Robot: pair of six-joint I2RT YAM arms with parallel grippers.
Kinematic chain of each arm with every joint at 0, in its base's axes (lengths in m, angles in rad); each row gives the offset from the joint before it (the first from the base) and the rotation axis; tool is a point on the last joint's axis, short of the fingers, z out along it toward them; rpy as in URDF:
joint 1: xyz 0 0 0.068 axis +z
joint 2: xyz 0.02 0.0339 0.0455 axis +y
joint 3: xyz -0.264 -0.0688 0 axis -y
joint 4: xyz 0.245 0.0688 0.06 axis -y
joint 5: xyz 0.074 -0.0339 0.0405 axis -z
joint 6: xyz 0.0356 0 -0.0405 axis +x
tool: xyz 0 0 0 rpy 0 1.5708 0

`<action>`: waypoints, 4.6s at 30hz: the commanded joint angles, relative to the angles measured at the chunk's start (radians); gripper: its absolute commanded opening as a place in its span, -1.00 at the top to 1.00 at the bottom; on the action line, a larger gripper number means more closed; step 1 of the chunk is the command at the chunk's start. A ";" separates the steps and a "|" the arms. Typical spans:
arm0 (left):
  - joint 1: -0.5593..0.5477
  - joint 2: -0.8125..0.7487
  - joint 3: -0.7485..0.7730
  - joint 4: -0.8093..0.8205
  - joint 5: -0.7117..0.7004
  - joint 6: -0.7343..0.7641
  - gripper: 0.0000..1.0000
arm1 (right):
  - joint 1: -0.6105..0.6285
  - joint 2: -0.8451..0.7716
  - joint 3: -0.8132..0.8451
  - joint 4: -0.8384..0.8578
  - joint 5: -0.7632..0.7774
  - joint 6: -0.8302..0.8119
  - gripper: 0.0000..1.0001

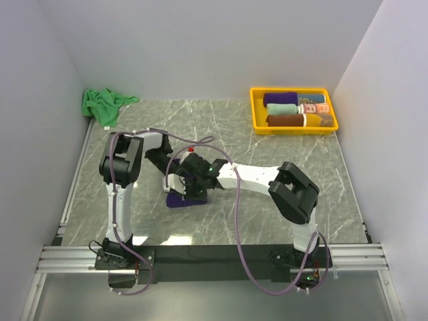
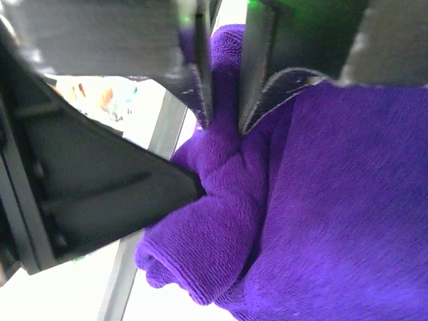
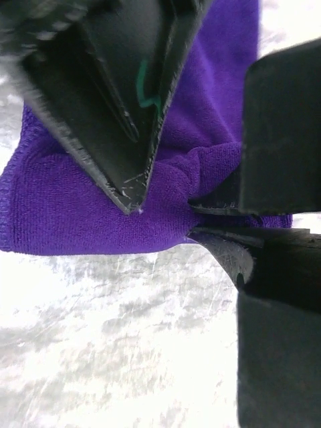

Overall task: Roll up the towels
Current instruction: Roll the towel

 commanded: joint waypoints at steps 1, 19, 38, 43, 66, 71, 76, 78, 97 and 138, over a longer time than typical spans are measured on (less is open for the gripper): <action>0.099 -0.093 -0.046 0.182 -0.066 0.009 0.42 | -0.044 0.100 0.012 -0.204 -0.194 0.012 1.00; 0.524 -0.767 -0.294 0.264 0.029 0.049 -0.01 | -0.196 0.422 0.348 -0.528 -0.530 0.044 1.00; -0.286 -1.176 -0.833 1.015 -0.455 0.055 -0.21 | -0.294 0.596 0.473 -0.658 -0.725 0.056 1.00; -0.340 -1.126 -0.877 1.075 -0.472 0.054 -0.15 | -0.300 0.608 0.489 -0.653 -0.722 0.070 1.00; -0.377 -0.849 -0.782 0.741 -0.399 -0.020 0.99 | -0.496 0.218 0.376 -0.497 -0.612 0.228 -0.11; -0.345 -0.728 -0.707 0.670 -0.357 -0.044 0.99 | -0.614 0.015 0.228 -0.405 -0.512 0.250 -0.08; -0.271 -0.560 -0.565 0.520 -0.338 -0.014 0.97 | -0.681 -0.253 0.054 -0.350 -0.390 0.211 0.08; -0.237 -0.463 -0.480 0.471 -0.302 0.008 0.95 | -0.685 -0.362 -0.036 -0.313 -0.356 0.204 0.12; -0.099 0.054 0.008 0.262 -0.314 0.014 0.79 | -0.166 -0.430 -0.207 -0.022 0.188 0.146 0.14; 0.430 -0.741 -0.332 0.570 -0.004 -0.250 -0.01 | -0.225 0.336 0.299 -0.471 -0.552 0.093 1.00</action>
